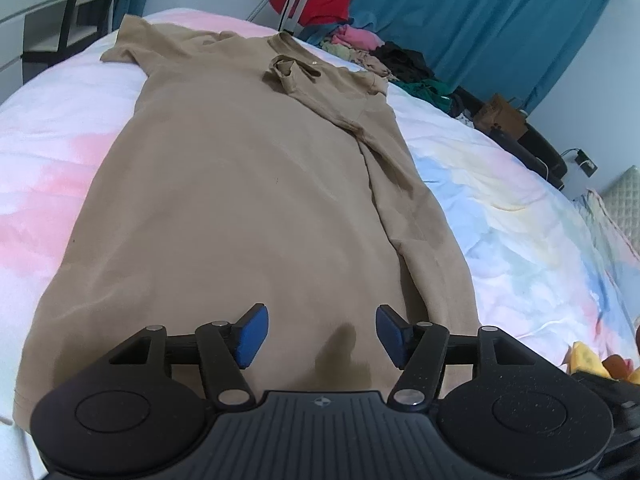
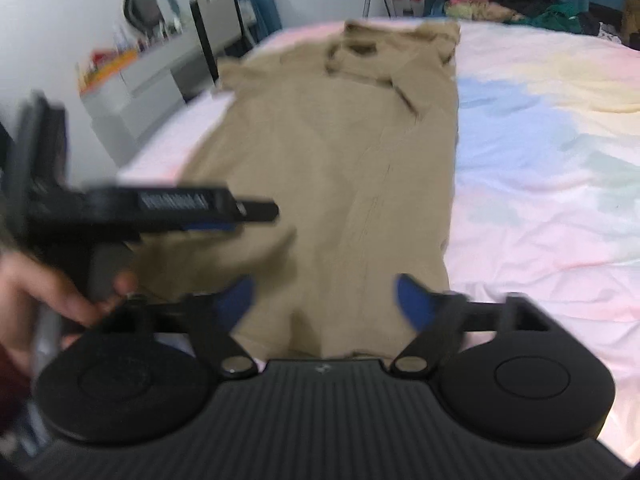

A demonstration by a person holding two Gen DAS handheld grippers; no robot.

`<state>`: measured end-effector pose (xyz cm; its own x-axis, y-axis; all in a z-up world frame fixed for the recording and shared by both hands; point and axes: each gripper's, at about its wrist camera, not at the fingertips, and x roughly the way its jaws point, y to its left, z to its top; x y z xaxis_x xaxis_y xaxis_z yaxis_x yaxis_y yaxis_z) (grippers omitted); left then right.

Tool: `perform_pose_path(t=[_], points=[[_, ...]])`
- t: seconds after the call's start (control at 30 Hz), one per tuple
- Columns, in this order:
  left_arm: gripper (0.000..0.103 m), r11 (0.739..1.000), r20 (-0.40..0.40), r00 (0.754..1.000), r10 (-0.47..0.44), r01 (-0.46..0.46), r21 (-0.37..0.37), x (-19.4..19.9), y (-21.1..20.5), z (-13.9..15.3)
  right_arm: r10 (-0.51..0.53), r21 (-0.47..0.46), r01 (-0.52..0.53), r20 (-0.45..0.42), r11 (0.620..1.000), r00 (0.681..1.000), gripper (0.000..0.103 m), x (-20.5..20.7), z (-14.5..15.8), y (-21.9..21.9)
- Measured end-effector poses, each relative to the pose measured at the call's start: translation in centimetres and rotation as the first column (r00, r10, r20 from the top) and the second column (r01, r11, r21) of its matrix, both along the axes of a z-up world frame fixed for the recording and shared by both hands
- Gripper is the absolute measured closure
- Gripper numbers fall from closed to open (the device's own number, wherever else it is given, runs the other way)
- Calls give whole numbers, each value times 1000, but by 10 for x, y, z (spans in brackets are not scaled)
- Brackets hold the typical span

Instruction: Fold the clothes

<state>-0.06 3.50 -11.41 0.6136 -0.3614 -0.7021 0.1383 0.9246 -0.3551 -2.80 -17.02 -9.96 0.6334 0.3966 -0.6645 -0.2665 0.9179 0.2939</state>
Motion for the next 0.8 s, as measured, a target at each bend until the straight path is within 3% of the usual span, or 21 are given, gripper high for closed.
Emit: perform_pose_path(t=[0.2,0.4,0.5,0.7,0.8], points=[[32,1000,26,1000,-8,8,-20,0,0,2,-200,152,186,85,971,976,20,20,48,-50],[28,994,48,999,22,-17,-110,8,7,3,-419,283,361,181,889,890,20,57,79,-99],[27,987,36,999,24,-18,-159,27,5,3,-490,314,421,187,851,851,20,63,61,-118],[27,985,6,999,43,-42,-165,103,-13,0,-557,257,520,93,814,826,19,72,11,-153],[27,982,-4,998,65,-65,-178,151,-25,-8,-579,309,539,50,784,813,19,81,2,-164]])
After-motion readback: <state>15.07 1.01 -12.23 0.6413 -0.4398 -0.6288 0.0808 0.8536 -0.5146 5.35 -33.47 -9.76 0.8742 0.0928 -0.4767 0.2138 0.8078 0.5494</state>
